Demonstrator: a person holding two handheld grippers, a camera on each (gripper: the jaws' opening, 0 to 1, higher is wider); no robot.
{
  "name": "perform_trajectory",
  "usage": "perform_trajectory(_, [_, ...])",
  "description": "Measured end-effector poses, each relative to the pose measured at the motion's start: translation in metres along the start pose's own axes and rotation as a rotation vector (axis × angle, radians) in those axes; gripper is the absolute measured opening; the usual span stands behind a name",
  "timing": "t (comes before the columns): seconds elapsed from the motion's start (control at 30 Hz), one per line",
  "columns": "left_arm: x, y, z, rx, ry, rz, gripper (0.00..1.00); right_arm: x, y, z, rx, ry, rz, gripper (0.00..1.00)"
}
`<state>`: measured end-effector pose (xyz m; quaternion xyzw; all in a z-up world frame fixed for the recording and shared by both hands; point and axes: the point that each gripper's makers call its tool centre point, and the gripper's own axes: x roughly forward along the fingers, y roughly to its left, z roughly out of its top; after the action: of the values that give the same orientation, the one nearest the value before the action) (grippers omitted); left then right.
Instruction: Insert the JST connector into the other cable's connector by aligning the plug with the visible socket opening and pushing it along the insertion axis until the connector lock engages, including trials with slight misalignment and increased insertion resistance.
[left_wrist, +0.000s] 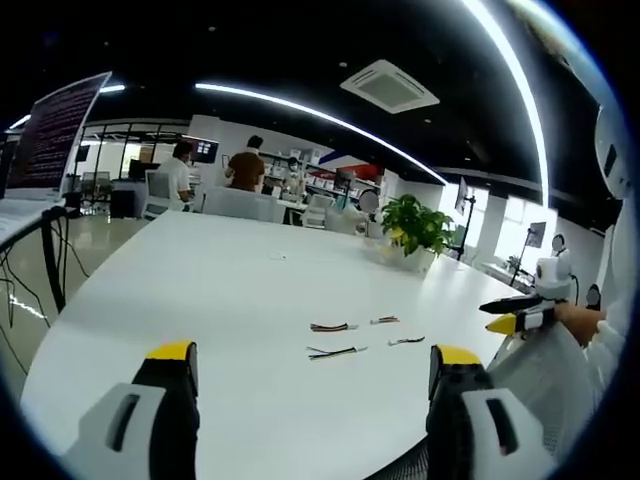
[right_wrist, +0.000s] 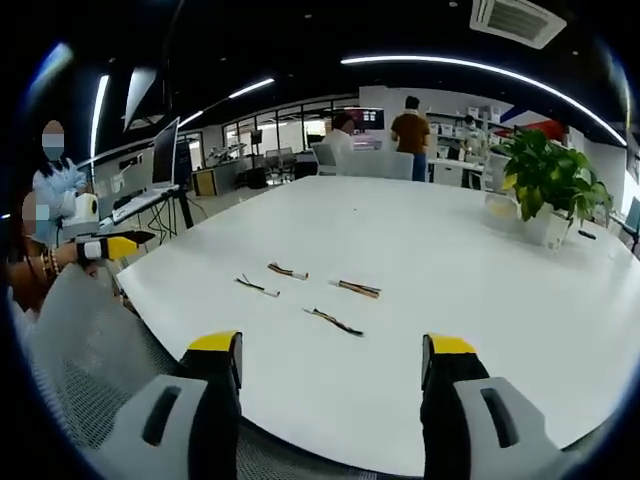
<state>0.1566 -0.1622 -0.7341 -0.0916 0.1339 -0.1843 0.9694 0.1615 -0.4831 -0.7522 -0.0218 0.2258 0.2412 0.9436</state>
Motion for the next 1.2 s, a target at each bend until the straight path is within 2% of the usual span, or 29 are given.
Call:
perform_trajectory(0.23, [0.000,-0.003,0.003,-0.012,-0.006,-0.017,0.97,0.000,0.004,-0.006,-0.014,0.045,0.020,0.72])
perform_trajectory(0.37, [0.001,-0.004,0.011,0.013,-0.012,-0.021,0.97,0.000,0.004,-0.002,-0.012,0.039,0.037,0.73])
perform_trajectory(0.5, [0.007,-0.005,0.018,0.015,-0.018,-0.042,0.97,0.000,0.001,-0.003,-0.028,0.061,0.047,0.73])
perform_trajectory(0.73, [0.016,-0.003,0.035,0.032,-0.049,-0.059,0.98,0.007,-0.008,0.009,-0.029,0.045,0.053,0.72])
perform_trajectory(1.0, [0.028,0.005,0.040,0.040,-0.046,-0.073,0.98,0.018,-0.015,0.021,-0.074,0.037,0.067,0.68])
perform_trajectory(1.2, [0.041,0.007,0.041,0.073,-0.020,-0.101,0.98,0.028,-0.020,0.027,-0.105,0.038,0.068,0.69])
